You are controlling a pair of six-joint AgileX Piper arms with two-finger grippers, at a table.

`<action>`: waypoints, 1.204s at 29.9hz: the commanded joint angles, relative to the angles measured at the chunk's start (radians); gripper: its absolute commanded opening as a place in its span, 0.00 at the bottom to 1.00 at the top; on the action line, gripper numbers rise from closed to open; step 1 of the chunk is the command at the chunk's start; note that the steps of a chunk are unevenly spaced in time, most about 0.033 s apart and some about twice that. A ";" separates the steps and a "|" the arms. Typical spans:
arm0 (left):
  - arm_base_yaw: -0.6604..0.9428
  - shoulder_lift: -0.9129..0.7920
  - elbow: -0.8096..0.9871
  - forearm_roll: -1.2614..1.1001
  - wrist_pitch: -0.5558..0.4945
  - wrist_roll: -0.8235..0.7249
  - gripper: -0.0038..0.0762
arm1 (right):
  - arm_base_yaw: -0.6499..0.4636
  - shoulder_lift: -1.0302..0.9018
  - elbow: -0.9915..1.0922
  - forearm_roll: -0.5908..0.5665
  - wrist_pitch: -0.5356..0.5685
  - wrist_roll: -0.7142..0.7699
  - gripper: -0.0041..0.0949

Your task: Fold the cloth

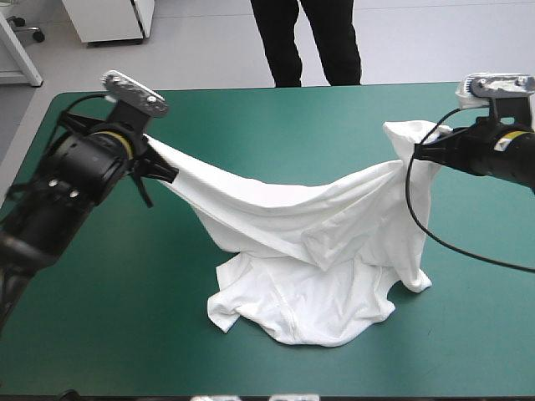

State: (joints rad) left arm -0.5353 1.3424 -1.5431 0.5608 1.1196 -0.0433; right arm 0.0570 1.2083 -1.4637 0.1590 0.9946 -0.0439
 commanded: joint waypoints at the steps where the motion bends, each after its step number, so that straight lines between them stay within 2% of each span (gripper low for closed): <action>1: 0.053 0.085 -0.026 -0.029 -0.126 -0.029 0.04 | -0.005 0.067 0.014 -0.017 -0.163 -0.002 0.02; 7: 0.156 0.279 -0.078 -0.212 -0.205 0.006 0.04 | -0.005 0.241 0.014 -0.024 -0.276 -0.002 0.02; 13: 0.260 0.396 -0.099 -0.432 -0.269 0.051 0.04 | -0.005 0.389 0.014 -0.022 -0.361 0.000 0.02; 21: 0.342 0.472 -0.099 -0.641 -0.305 0.143 0.04 | -0.009 0.540 -0.021 -0.020 -0.348 0.052 0.03; 24: 0.365 0.481 -0.099 -0.712 -0.318 0.148 0.04 | -0.009 0.566 -0.039 -0.022 -0.319 0.044 0.14; 26: 0.377 0.481 -0.099 -0.748 -0.299 0.180 0.05 | -0.011 0.566 -0.040 -0.020 -0.317 0.037 0.29; 28: 0.386 0.481 -0.109 -0.753 -0.247 0.211 0.14 | -0.015 0.565 -0.055 -0.020 -0.302 0.037 0.45; 31: 0.397 0.479 -0.142 -0.801 -0.175 0.267 0.46 | -0.018 0.560 -0.110 -0.019 -0.213 0.051 0.61; 34: 0.409 0.468 -0.208 -0.890 -0.090 0.305 0.77 | -0.018 0.537 -0.172 -0.021 -0.096 0.051 0.63; 36: 0.409 0.458 -0.265 -0.877 -0.017 0.298 0.84 | -0.019 0.504 -0.190 -0.024 -0.067 0.051 0.63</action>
State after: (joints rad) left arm -0.1298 1.8757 -1.7134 -0.2751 1.0409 0.2461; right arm 0.0475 1.8070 -1.5963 0.1381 0.8956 0.0085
